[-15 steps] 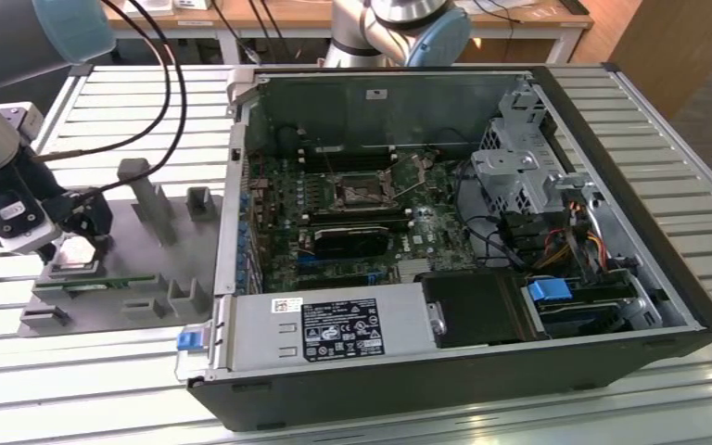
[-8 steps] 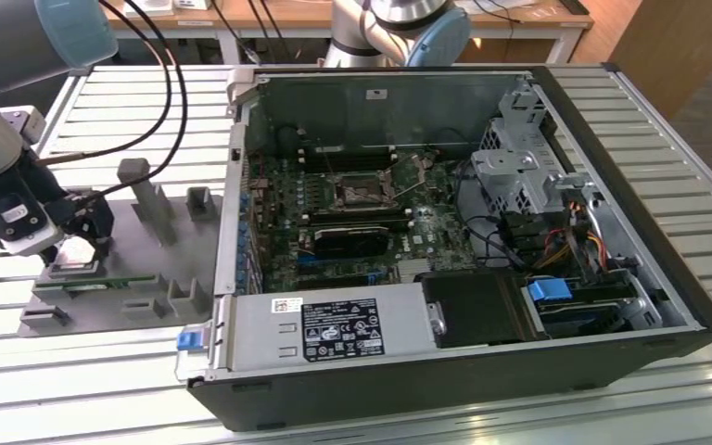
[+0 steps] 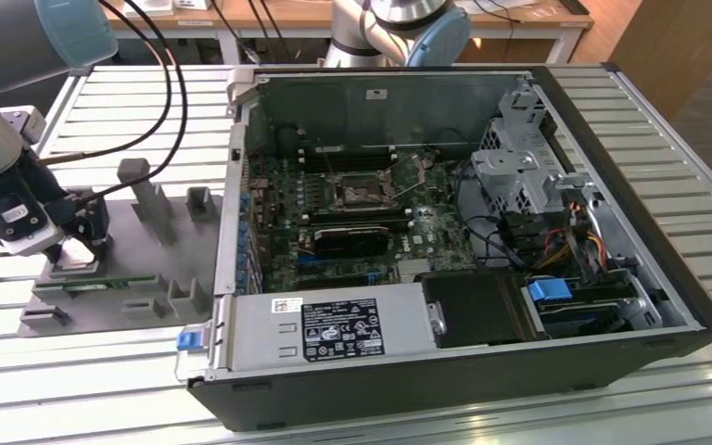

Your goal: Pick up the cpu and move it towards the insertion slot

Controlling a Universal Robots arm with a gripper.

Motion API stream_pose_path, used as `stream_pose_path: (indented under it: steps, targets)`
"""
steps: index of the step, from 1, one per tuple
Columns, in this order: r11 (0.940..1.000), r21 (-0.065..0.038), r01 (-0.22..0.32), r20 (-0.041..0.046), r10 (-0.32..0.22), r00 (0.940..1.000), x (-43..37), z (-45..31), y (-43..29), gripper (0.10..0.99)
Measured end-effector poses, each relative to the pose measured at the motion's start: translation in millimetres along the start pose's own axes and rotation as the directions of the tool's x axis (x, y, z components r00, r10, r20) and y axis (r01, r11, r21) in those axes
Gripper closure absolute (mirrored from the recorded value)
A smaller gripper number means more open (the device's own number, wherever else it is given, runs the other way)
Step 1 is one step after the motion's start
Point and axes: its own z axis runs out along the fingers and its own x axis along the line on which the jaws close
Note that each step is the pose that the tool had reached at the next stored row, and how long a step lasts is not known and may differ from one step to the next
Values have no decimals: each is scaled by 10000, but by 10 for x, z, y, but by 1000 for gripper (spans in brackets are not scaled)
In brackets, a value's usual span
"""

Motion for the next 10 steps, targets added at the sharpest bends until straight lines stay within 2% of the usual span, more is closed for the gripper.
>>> stream_pose_path:
  steps: [1, 10]
  targets:
    - [10000, 0, 0, 0, 0, 10000, 0, 0, 0, 545]
    - [10000, 0, 0, 2, 0, 10000, 0, 1, 0, 533]
